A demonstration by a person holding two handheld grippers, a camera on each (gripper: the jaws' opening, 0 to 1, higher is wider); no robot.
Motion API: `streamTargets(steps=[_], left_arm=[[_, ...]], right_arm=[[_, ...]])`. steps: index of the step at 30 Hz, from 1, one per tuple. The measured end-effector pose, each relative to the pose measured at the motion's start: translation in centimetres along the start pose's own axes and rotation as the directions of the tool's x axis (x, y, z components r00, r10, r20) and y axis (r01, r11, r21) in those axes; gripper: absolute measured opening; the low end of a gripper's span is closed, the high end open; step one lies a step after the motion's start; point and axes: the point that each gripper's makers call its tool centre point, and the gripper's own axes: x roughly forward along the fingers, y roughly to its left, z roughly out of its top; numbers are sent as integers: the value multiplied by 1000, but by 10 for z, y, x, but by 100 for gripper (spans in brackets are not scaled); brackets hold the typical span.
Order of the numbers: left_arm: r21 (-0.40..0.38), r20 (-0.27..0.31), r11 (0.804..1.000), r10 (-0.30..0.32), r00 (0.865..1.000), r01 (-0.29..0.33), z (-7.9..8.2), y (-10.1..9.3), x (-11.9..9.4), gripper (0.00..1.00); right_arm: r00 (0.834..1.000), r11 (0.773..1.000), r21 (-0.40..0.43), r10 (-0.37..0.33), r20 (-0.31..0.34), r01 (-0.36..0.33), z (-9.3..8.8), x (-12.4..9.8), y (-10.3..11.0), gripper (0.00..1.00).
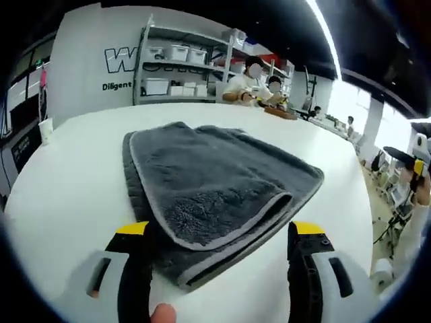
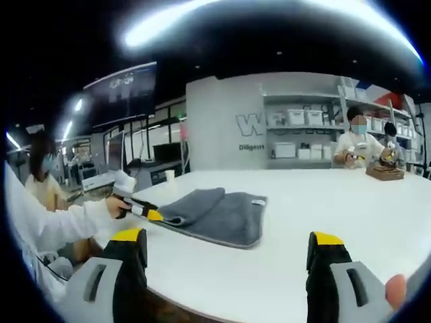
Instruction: Open the folded towel by lifting each exposed corner and separating the folded layers until the towel lies flat within the target outline without major curled edges
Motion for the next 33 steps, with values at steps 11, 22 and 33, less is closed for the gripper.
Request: streamTargets(steps=[11, 22, 33], left_arm=[[-63, 47, 997, -29, 998, 32, 11, 1, -6, 28], [13, -14, 998, 59, 998, -59, 20, 11, -12, 2], [77, 61, 976, 199, 978, -204, 62, 36, -52, 2]], right_arm=[[999, 999, 10, 47, -12, -47, -5, 6, 10, 98], [999, 999, 17, 42, -19, -41, -7, 7, 6, 96], [998, 999, 11, 48, -33, -48, -7, 10, 9, 96]])
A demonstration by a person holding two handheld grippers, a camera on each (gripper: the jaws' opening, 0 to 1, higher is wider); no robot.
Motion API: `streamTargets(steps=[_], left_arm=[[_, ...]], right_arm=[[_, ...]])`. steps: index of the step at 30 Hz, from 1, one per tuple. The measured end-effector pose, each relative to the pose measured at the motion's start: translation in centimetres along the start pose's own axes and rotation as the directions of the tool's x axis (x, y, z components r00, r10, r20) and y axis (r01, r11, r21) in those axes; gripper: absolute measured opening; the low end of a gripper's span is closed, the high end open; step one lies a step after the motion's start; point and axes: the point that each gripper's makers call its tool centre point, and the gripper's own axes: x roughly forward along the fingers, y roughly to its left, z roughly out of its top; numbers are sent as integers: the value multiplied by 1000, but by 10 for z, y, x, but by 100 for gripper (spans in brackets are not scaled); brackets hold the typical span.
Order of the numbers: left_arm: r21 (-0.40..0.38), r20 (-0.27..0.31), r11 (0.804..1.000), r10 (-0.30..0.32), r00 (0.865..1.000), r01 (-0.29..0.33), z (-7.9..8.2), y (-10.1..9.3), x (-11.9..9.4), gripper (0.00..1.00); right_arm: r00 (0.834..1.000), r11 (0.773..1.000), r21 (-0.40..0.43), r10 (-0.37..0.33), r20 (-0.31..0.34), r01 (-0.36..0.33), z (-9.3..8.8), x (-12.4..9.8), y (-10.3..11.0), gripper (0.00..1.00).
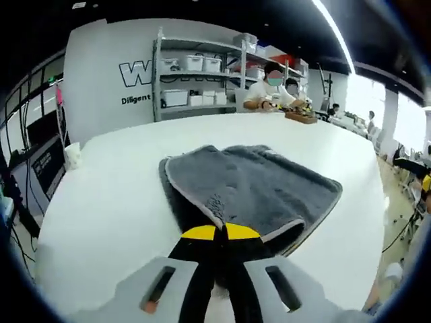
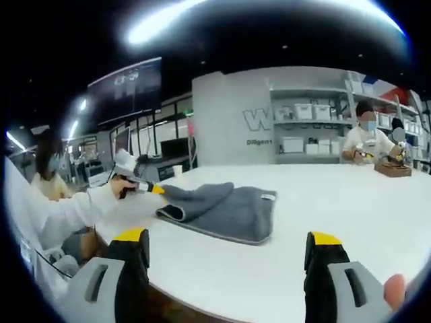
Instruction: Open the folded towel by lifting each exposed corner and separating the folded layers until the towel lies flat within the target outline without major curled edges
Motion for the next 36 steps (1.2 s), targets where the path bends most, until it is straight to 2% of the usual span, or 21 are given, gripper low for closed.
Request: streamTargets(steps=[5, 8, 12, 15, 18, 23, 28, 30, 36], left_arm=[[-20, 20, 999, 41, 999, -41, 11, 16, -20, 2], [-38, 23, 996, 84, 996, -84, 14, 36, -34, 2], [-22, 31, 985, 173, 984, -172, 11, 65, -58, 2], [-21, 26, 970, 243, 970, -242, 7, 89, -79, 2], [-14, -4, 953, 304, 953, -304, -7, 111, -99, 2], [-23, -66, 939, 341, 938, -344, -39, 128, -114, 2], [-30, -110, 930, 360, 926, -365, -63, 141, -114, 2], [3, -146, 922, 384, 912, -388, -77, 146, -113, 2], [66, -194, 913, 408, 892, -403, -93, 148, -110, 2]], right_arm=[[1000, 1000, -4, 21, 0, -21, 1, 1, 7, 96], [1000, 1000, -8, 30, -2, -30, 2, 0, 12, 96], [999, 999, -19, 40, 7, -40, 6, -1, 18, 96], [999, 999, -26, 40, 14, -40, 8, -2, 20, 96], [999, 999, -28, 41, 8, -41, 7, -2, 20, 96], [999, 999, -19, 45, 3, -45, 5, 1, 20, 95], [999, 999, -14, 32, -5, -32, 3, 3, 14, 95], [1000, 1000, -12, 26, -12, -26, 1, 4, 12, 96], [999, 1000, -10, 22, -28, -22, -3, 6, 8, 96]])
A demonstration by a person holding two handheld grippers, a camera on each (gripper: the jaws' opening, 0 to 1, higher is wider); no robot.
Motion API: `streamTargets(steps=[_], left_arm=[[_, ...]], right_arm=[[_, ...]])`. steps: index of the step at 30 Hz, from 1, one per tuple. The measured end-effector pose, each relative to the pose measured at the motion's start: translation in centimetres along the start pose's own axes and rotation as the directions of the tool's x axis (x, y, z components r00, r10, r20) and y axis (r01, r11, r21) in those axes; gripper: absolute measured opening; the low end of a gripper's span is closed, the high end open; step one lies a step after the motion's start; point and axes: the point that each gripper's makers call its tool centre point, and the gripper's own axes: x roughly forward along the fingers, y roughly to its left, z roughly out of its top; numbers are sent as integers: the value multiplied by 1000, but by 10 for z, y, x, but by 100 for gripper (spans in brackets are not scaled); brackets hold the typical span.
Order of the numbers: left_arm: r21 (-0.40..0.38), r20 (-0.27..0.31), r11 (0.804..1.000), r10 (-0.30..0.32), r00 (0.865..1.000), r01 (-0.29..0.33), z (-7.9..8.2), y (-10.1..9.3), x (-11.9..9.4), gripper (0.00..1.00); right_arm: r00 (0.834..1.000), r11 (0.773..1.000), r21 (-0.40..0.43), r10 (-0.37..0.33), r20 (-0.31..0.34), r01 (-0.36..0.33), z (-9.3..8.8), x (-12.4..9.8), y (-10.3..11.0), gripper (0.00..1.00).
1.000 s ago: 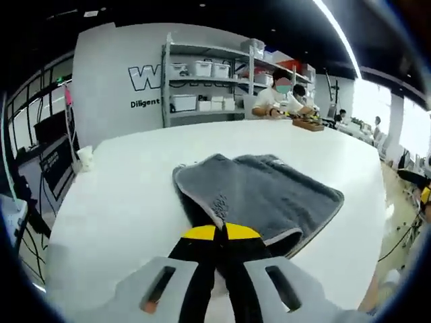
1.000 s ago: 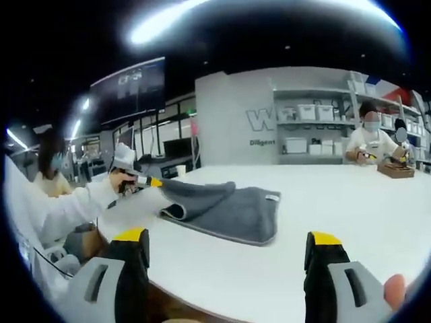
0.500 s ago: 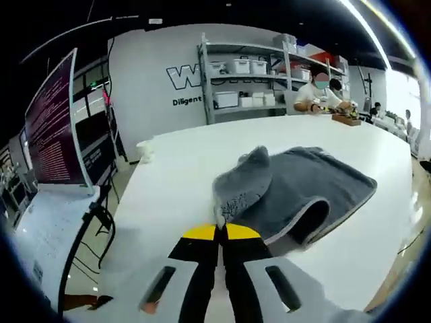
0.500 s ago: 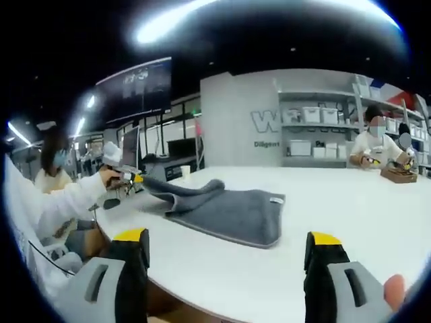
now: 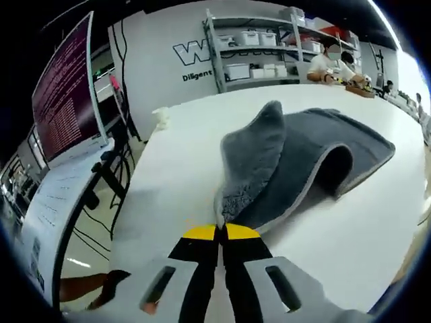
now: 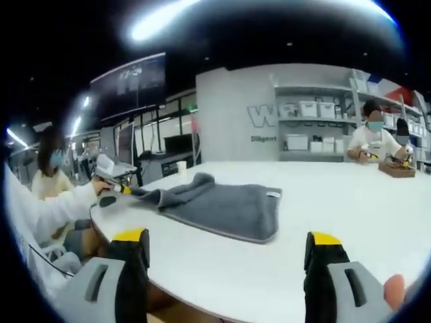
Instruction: Open the folded towel by lifting each exposed corner and separating the folded layers until the towel lies flat within the target outline without major curled edges
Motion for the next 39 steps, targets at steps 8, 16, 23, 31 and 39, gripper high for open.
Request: streamTargets(steps=[8, 16, 23, 31, 39], left_arm=[[39, -48, 999, 11, 999, -9, -15, -1, -6, 2], [87, -97, 996, 41, 994, -32, -30, 4, -13, 2], [87, -124, 995, 49, 991, -39, -41, 10, -12, 2], [81, -169, 995, 64, 983, -51, -61, 18, -9, 2], [99, -203, 992, 95, 974, -76, -72, 27, -12, 2]], right_arm=[[1000, 1000, 1, -6, 5, 6, 1, -2, -3, 96], [1000, 1000, 4, -6, 10, 6, 2, -2, -3, 96], [1000, 1000, 5, -6, 10, 5, 2, -2, -2, 96], [1000, 1000, 8, -8, 13, 8, 2, -2, -3, 96], [1000, 1000, 15, -11, 17, 11, 2, -3, -4, 96]])
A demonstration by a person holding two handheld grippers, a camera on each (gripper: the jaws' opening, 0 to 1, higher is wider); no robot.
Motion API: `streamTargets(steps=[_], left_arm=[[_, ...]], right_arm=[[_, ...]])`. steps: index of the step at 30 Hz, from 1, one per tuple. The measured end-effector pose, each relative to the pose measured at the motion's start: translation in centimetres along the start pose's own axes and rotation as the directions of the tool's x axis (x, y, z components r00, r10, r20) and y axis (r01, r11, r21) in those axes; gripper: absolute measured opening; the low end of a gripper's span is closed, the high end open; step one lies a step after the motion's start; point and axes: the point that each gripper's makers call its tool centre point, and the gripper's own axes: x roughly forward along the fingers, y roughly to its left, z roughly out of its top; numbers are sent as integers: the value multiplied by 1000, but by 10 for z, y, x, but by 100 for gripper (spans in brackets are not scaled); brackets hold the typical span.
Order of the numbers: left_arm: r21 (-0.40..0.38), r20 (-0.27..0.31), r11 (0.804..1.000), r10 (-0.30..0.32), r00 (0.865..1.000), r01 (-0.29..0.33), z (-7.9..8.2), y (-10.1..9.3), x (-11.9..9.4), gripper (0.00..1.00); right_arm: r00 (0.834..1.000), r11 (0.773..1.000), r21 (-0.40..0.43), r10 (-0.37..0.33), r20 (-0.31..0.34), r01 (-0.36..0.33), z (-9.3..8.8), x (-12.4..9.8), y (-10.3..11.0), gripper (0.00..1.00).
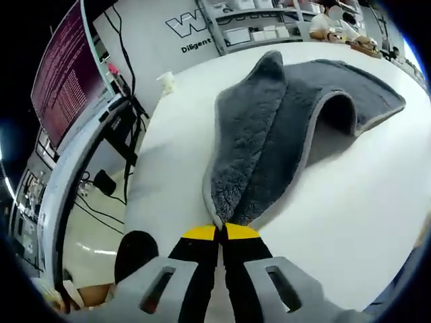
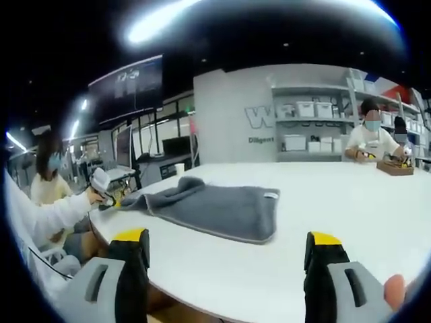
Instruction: Open the folded towel by lifting each exposed corner and separating the folded layers until the towel lies flat within the target outline without major curled edges
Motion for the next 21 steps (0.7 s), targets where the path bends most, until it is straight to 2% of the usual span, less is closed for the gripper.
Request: streamTargets(steps=[9, 17, 21], left_arm=[[-33, -7, 999, -3, 1000, 3, -9, 11, -3, 2], [-27, -23, 1000, 12, 1000, -13, -20, 15, -6, 2], [-65, -15, 998, 2, 1000, -3, -26, 19, -10, 2]], right_arm=[[1000, 1000, 2, 3, -3, -3, -1, 1, -1, 96], [1000, 1000, 0, 3, -3, -3, -1, 1, 0, 96], [1000, 1000, 6, 1, -5, -1, -2, 2, -1, 96]])
